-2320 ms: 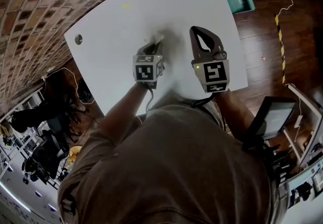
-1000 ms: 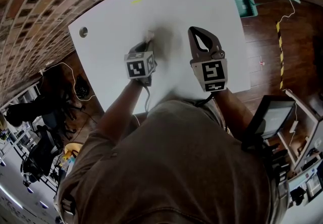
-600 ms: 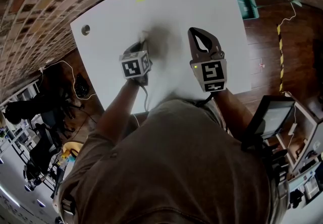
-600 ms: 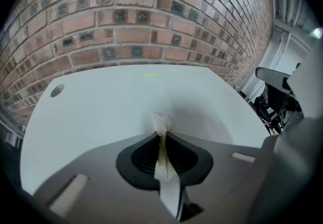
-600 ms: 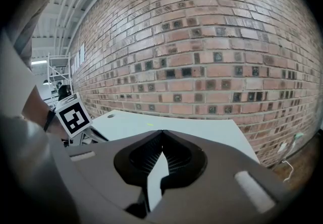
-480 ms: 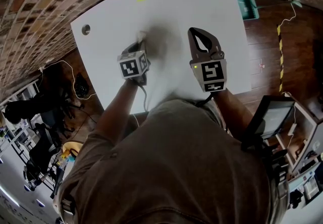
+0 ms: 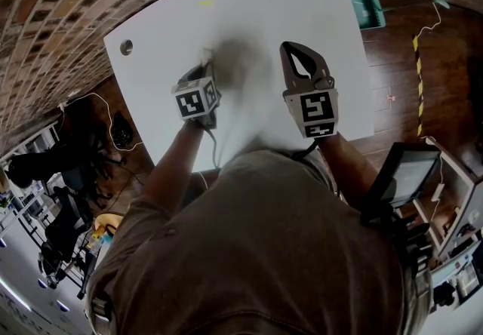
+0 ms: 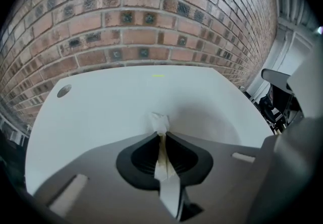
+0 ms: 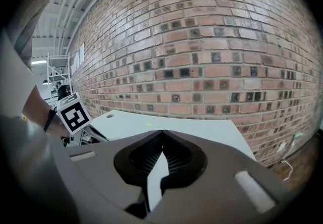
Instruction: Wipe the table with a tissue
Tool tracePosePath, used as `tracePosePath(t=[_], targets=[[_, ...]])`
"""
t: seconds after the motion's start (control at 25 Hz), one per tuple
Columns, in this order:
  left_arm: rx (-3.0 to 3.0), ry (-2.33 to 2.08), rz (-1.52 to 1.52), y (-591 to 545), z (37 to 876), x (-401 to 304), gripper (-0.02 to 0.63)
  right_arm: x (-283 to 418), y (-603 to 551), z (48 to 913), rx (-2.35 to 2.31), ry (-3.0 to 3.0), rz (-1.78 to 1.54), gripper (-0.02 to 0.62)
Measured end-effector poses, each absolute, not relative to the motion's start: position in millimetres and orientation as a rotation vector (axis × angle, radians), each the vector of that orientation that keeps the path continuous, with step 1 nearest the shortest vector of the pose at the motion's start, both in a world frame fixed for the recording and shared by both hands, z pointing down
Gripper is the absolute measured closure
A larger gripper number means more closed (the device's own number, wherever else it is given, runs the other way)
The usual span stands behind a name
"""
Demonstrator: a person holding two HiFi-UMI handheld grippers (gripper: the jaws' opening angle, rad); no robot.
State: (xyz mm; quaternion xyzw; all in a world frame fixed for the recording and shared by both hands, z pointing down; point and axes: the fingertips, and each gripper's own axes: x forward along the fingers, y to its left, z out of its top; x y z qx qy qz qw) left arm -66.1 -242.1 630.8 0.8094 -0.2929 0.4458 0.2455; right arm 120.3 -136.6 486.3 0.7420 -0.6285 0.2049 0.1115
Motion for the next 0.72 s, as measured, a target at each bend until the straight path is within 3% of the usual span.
tracePosePath(t=[0.72], targets=[[2.284, -0.599, 1.235, -201, 631, -13, 0.575, 130, -129, 488, 2.195, -1.817, 0.591, 0.581]])
